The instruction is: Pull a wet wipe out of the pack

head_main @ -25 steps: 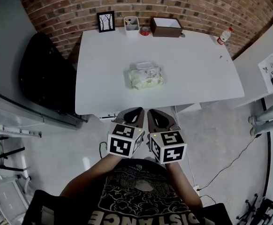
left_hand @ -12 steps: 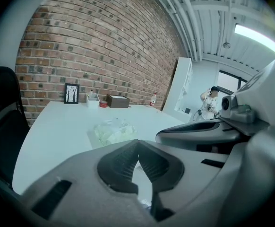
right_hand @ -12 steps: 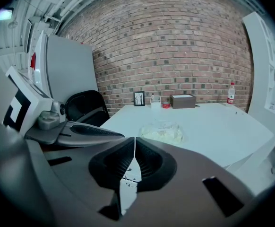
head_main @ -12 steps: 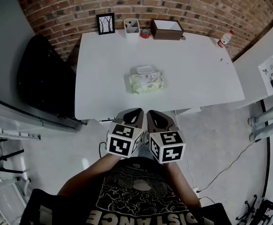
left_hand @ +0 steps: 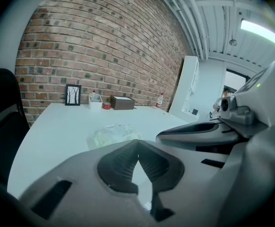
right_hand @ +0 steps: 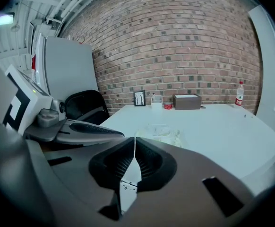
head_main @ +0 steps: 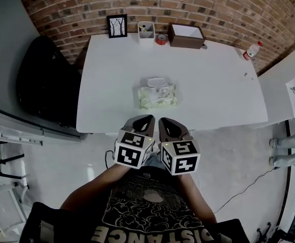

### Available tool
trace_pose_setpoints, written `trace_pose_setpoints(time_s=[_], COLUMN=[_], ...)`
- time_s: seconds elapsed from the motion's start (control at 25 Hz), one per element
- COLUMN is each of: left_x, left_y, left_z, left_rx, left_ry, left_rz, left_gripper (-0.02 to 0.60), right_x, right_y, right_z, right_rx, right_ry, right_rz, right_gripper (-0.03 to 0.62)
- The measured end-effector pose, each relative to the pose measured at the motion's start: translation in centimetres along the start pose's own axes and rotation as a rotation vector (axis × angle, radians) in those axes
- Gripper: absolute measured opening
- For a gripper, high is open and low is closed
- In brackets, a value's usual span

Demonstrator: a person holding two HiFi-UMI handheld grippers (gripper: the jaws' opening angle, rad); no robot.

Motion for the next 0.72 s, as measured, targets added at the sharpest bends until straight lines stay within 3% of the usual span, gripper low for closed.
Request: trace_pose_setpoints(time_s=[0.72], left_x=[-0.8], left_y=[1.3], left_z=[-6.3], left_rx=[-0.016], left_ry=[0.089], left_rz=[0.048], left_gripper=[0.012], right_x=[6.1], right_y=[1.0], right_z=[-4.3], right_rx=[-0.026], right_ry=[0.079], right_rz=[-0.021], right_gripper=[0.020])
Point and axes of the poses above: the fingertips, and each gripper's own axes: z backward along the fingers, x to its right, y out of its top, the point moved 2 cm from there along z, backward along the fingers, and after that the axes turned 4 degrees about y, right-handed, at the moved point
